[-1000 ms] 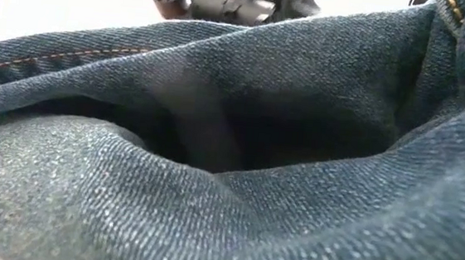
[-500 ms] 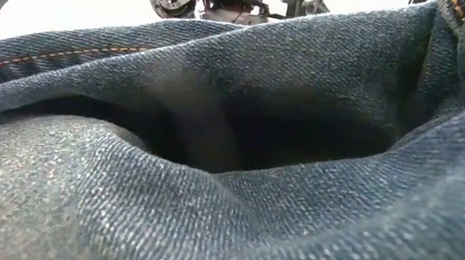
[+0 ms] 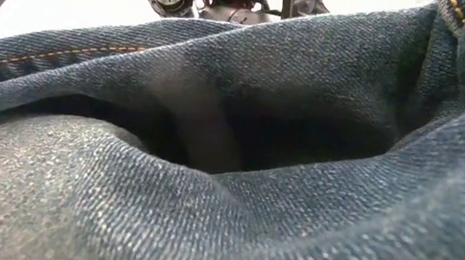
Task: Fold laundry
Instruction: Fold the blue pants
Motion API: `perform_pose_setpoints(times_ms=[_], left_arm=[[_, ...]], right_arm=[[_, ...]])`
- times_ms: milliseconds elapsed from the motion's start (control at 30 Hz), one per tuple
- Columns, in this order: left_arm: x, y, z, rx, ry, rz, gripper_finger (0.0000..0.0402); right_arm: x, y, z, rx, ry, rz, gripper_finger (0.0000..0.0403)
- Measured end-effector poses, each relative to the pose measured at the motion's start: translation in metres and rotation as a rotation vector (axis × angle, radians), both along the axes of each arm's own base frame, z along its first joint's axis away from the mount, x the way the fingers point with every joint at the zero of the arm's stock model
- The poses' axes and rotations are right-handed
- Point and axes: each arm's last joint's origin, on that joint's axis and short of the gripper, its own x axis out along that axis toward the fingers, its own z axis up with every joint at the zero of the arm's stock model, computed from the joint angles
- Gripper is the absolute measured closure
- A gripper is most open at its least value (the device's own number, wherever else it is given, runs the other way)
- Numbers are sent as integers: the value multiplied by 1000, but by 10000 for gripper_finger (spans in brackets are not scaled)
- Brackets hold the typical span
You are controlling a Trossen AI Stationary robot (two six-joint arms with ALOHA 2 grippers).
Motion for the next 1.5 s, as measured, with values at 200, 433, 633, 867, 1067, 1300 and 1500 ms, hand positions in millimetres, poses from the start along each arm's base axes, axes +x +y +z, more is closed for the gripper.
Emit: perform_pose_setpoints(times_ms=[200,433,633,867,1067,1300,1500], left_arm=[[-2,-21,-1,57,-26,-81,367],[-13,-41,-20,202,126,-163,394],[-37,-75,-43,440,326,-262,396],[-47,-118,-41,597,230,-280,396],[-50,-125,-41,616,228,-279,394],[-49,-126,-40,617,217,-274,393],[-49,-126,-40,618,214,-270,392]], right_arm=[[0,1,0,18,14,31,349],[-6,-2,-7,99,118,-38,263],[-17,2,-18,146,80,-276,195],[-32,-13,-61,362,12,-631,174],[-36,-13,-70,556,31,-731,173],[-40,-6,-72,622,106,-708,173],[-51,8,-72,346,140,-378,173]])
